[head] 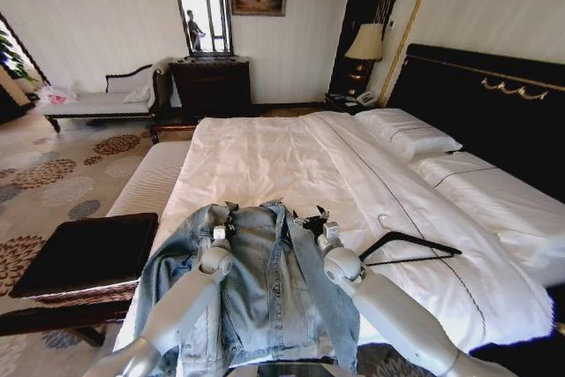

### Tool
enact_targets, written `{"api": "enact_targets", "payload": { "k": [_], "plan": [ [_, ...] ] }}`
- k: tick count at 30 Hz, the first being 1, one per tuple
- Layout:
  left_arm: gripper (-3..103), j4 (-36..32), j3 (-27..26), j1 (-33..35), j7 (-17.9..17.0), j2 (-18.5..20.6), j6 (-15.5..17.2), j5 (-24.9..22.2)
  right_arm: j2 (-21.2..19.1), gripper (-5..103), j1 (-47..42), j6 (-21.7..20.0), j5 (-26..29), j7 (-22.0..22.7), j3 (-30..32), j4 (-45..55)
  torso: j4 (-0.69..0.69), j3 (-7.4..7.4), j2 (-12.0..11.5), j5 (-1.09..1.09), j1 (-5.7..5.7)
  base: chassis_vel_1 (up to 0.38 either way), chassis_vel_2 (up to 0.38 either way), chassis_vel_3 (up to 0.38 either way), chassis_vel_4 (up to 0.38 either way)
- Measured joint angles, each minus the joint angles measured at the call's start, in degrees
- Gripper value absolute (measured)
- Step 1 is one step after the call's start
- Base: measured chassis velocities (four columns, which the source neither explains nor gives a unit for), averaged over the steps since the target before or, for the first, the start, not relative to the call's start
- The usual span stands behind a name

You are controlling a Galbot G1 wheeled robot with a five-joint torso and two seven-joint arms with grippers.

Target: Pick up the clothes from the bed and hang them on the clothes hanger.

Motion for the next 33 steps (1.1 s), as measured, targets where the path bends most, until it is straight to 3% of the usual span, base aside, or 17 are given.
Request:
{"api": "enact_targets", "payload": {
  "k": [8, 11, 22, 29, 33],
  "plan": [
    [2, -8.04, -2.99, 3.99, -1.04, 3.18, 0.55, -4.04, 0.21, 100, -0.18, -0.01, -0.38, 0.00, -0.30, 0.01, -0.01, 0.00, 0.00, 0.01, 0.00, 0.000, 0.000, 0.000, 0.000],
    [2, -12.81, -6.53, 7.14, -1.06, 5.35, 0.91, -6.89, 0.22, 100, 0.09, -0.06, -0.40, 0.01, -0.48, 0.14, 0.01, 0.00, 0.00, 0.01, 0.00, 0.000, 0.000, 0.000, 0.000],
    [2, -18.06, -12.61, 10.45, 1.43, 11.58, 0.41, -13.50, -0.51, 100, -0.95, -0.40, -0.25, 0.32, -0.35, 2.33, 0.00, 0.00, 0.00, 0.00, 0.00, 0.000, 0.000, 0.000, 0.000],
    [2, -19.94, -13.81, 9.93, 1.33, 13.82, 1.38, -17.79, -0.35, 100, -1.47, -0.40, -0.40, 0.36, -0.21, 2.75, 0.00, 0.00, 0.00, 0.00, 0.00, 0.000, 0.000, 0.000, 0.000],
    [2, -23.34, -15.12, 10.50, 0.87, 17.34, 2.79, -23.65, -0.27, 100, -1.84, -0.42, -0.56, 0.43, -0.12, 3.24, 0.00, 0.00, 0.00, 0.01, 0.01, 0.000, 0.000, 0.000, 0.000]
  ]
}}
